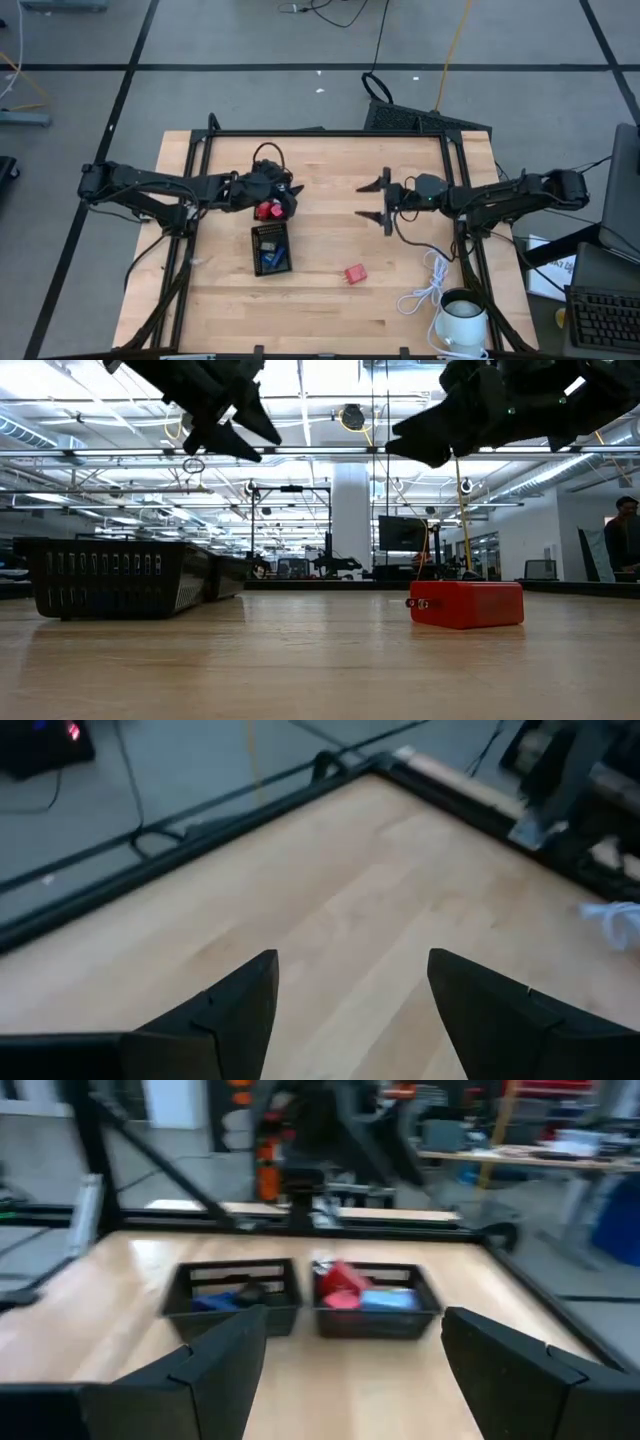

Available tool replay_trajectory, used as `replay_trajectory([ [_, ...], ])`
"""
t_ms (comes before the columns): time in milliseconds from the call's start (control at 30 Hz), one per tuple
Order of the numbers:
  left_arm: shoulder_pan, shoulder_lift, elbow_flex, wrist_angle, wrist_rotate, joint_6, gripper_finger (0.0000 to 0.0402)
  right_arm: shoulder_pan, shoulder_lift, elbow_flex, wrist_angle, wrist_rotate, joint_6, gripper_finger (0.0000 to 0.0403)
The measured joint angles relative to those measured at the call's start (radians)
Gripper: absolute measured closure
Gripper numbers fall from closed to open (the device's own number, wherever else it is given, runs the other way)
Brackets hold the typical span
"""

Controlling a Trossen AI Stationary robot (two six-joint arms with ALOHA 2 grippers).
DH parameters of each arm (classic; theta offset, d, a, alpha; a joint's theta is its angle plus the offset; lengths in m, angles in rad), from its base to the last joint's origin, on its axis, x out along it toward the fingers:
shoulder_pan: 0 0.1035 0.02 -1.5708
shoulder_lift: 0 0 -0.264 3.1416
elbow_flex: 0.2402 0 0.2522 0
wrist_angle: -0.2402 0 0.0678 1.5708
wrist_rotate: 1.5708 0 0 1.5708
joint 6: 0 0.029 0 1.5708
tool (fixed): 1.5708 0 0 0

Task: Pick & Place Office items
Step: Put the red charger adapter into the top black bin

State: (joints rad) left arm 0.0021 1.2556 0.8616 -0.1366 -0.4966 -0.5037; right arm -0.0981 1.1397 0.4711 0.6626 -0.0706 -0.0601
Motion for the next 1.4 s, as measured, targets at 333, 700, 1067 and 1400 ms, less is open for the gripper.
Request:
replay_trajectory([
  [333,0.002,0.0,0.0,0.051,-0.001,0.022,0.0146,0.125,0.169,0.012,0.029,-0.053,-0.005,0.0117],
  [700,0.004,0.002,0.0,0.046,-0.001,0.031,0.0147,0.299,0.291,0.176,-0.233,-0.011,0.032,0.0109],
  [1067,0.005,0.002,0.0,0.042,-0.001,0.011,0.0146,0.411,0.434,0.177,-0.295,-0.012,0.079,0.0115],
  [1400,0.005,0.002,0.0,0.044,-0.001,-0.001,0.0146,0.415,0.527,0.176,-0.284,-0.05,0.091,0.0113],
])
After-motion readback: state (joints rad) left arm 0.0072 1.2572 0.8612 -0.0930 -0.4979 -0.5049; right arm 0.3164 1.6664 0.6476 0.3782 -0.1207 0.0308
